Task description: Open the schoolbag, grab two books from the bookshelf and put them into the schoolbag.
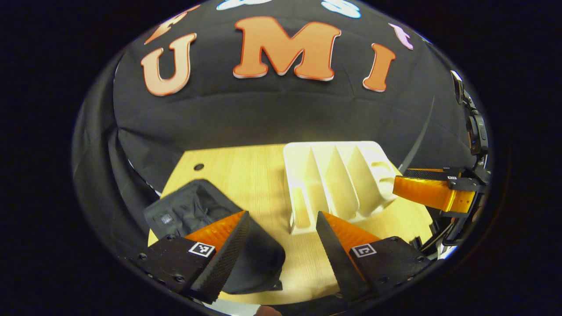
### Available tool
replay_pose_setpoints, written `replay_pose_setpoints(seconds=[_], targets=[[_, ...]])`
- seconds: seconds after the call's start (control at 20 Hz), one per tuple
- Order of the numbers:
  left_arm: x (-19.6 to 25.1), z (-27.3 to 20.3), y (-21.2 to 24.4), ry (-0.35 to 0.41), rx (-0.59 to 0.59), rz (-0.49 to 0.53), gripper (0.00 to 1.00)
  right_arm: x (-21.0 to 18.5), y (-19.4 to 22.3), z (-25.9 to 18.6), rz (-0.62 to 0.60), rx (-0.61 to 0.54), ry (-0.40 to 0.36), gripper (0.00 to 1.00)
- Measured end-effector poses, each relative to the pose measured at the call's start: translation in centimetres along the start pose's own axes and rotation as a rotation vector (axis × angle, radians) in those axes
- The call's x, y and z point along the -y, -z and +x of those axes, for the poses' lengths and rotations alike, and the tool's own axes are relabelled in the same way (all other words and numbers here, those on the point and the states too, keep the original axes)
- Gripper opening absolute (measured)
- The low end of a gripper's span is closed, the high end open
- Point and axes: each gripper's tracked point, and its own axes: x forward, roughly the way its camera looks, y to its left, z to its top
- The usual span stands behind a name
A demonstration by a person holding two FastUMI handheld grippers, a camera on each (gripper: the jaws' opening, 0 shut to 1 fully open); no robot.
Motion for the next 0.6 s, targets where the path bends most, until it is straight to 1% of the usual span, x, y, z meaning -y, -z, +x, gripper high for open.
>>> replay_pose_setpoints(seconds=[0.05,0.2,0.3,0.35,0.4,0.45,0.55,0.6], targets=[[0.5,-0.3,-1.3,-0.009,0.051,0.009,0.97,0.0,-0.5,-0.6,-0.014,0.024,-0.01,0.97],[1.9,-2.2,-4.9,-0.047,0.187,0.057,0.97,0.6,-2.5,-1.2,-0.058,0.107,0.012,0.97],[3.0,-3.4,-7.4,-0.055,0.275,0.087,0.95,0.6,-3.7,-1.7,-0.069,0.167,0.024,0.97],[3.3,-3.9,-8.2,-0.057,0.314,0.097,0.95,0.8,-4.1,-1.9,-0.072,0.192,0.035,0.97],[3.6,-4.3,-8.8,-0.06,0.356,0.101,0.99,1.1,-4.2,-2.1,-0.075,0.208,0.054,0.97],[3.8,-4.5,-9.4,-0.057,0.388,0.099,0.95,1.2,-4.4,-2.3,-0.078,0.225,0.066,0.97],[4.1,-4.1,-10.4,-0.061,0.436,0.089,0.95,1.5,-5.1,-2.5,-0.101,0.273,0.104,0.97],[4.1,-4.0,-10.6,-0.063,0.456,0.081,0.99,1.7,-5.7,-2.5,-0.117,0.306,0.128,0.97]])
